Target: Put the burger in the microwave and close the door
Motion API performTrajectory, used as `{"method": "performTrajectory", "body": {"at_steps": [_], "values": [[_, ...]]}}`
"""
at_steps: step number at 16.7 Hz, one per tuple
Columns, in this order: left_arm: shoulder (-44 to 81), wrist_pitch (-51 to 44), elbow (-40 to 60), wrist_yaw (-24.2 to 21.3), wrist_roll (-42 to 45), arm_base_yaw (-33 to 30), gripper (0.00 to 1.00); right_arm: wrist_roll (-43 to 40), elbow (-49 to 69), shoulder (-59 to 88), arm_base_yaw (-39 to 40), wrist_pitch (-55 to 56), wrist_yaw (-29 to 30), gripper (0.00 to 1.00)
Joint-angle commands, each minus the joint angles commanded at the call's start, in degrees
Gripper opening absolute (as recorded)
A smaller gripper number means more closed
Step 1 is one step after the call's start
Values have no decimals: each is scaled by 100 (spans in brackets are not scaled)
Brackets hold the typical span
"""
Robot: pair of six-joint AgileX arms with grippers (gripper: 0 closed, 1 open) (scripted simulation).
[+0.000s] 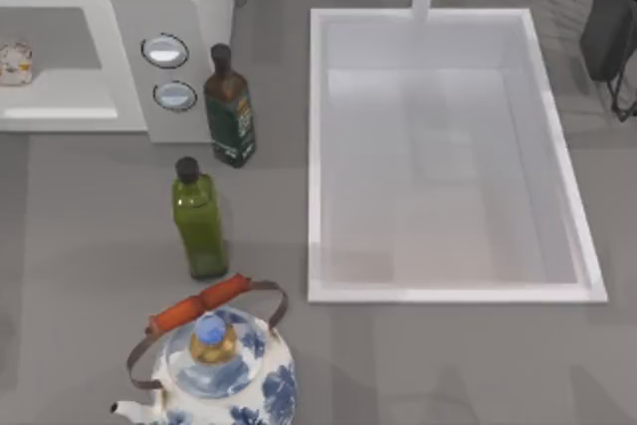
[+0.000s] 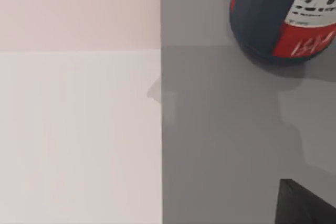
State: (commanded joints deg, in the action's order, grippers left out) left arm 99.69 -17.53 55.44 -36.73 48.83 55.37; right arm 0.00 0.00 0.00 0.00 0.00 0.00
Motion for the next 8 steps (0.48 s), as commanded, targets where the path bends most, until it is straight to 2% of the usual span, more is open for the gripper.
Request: {"method": "performTrajectory", "body": {"at_steps": [4, 8], "values": [[-780, 465, -1048, 236, -510, -397, 0, 0, 0, 0, 0, 0, 0, 100], [-982, 605, -1254, 286, -639, -502, 0, 0, 0, 0, 0, 0, 0, 100]]}}
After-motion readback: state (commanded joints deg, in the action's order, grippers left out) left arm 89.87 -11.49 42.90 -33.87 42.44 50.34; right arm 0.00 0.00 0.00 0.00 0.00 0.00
